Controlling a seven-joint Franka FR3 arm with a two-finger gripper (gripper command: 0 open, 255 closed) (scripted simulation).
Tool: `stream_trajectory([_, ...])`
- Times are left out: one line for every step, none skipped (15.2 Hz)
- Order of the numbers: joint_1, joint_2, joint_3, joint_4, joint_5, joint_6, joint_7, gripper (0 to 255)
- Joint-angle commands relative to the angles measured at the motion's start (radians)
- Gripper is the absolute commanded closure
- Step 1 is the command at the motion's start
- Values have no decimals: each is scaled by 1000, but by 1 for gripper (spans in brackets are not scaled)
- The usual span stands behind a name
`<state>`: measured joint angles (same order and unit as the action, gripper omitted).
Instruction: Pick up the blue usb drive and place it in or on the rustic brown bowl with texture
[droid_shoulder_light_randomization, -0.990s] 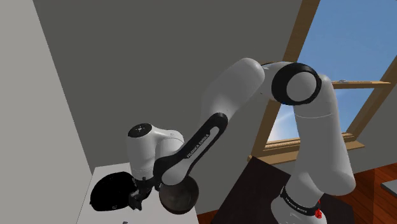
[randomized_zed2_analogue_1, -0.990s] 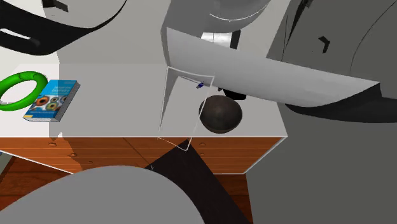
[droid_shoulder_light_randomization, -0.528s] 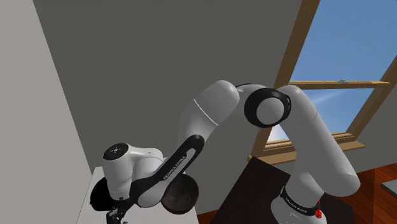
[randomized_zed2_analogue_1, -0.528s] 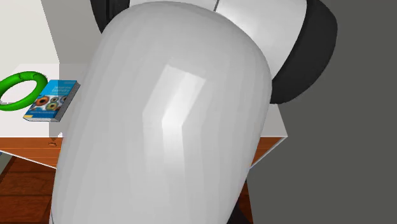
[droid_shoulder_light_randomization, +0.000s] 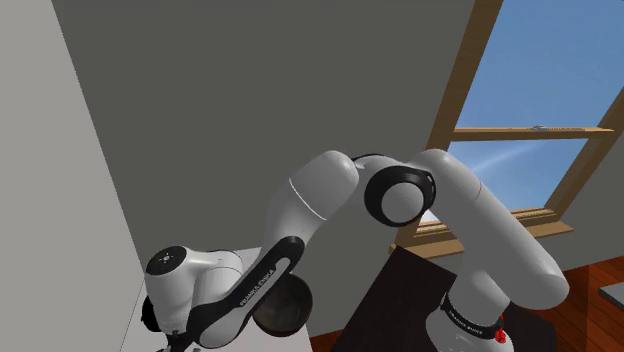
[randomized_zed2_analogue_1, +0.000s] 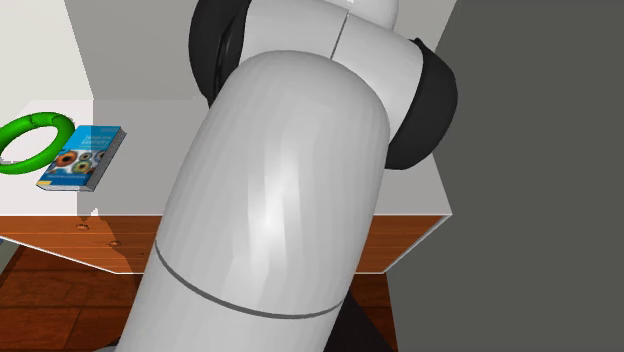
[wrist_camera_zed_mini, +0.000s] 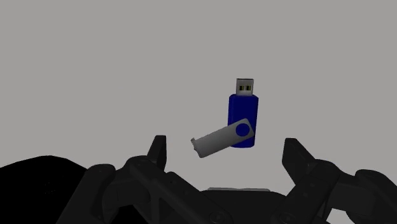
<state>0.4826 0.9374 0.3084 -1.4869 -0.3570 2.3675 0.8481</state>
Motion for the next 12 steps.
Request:
stream_trajectory([5,23,-5,12,-4,11,2,0])
stream_trajectory([8,40,-9,21,-7,20,3,0])
stream_trajectory([8,40,-10,21,-7,20,3,0])
stream_trajectory([8,40,-10,21,-7,20,3,0])
stream_trajectory([8,40,-10,21,-7,20,3,0])
stream_trajectory([8,40,-10,21,-7,20,3,0])
stream_trajectory([8,40,-10,21,-7,20,3,0])
stream_trajectory([8,40,-10,21,-7,20,3,0])
stream_trajectory([8,40,-10,21,-7,20,3,0])
stream_trajectory([8,40,-9,20,-7,20,3,0])
stream_trajectory([8,40,-9,20,-7,20,3,255])
stream_trajectory([8,40,-9,20,-7,20,3,255])
